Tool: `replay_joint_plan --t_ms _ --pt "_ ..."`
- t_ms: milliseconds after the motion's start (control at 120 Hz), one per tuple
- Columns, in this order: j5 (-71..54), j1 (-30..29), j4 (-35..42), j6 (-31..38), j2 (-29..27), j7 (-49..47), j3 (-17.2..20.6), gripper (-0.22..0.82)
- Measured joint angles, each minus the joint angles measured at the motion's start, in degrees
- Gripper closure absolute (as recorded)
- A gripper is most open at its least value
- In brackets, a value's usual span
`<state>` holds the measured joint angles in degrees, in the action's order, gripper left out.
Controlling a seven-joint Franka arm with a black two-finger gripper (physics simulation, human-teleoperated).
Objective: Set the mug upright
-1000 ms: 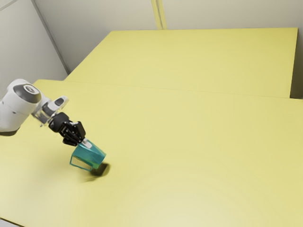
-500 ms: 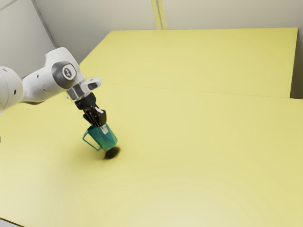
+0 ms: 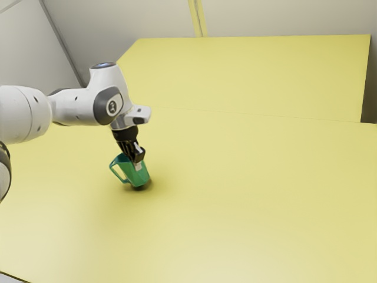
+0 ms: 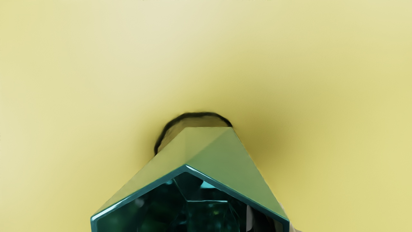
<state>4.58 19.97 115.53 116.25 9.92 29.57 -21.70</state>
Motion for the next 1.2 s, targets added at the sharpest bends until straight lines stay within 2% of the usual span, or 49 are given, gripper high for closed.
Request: replay_joint_plan --t_ms 275,483,575,683,800,908,1200 --pt "-3.4 2.0 -0.8 1.6 2.5 -0.8 0.0 0.78" --pt "-4.1 2.1 -0.8 2.2 2.2 -1.0 0.0 0.34" --pt "-4.6 2.1 -0.9 2.3 1.3 -1.1 0.0 0.22" --pt "-4.7 2.1 -0.9 2.4 -0.9 -1.2 0.0 0.13" --pt "-4.5 2.0 -1.8 2.2 -3.6 -2.0 -0.2 0.08" --pt "-4.8 2.0 -5.7 0.5 -5.2 -3.2 -0.2 0.05" --pt "-8.1 1.6 -18.0 -9.4 -7.0 -7.8 -0.2 0.01"
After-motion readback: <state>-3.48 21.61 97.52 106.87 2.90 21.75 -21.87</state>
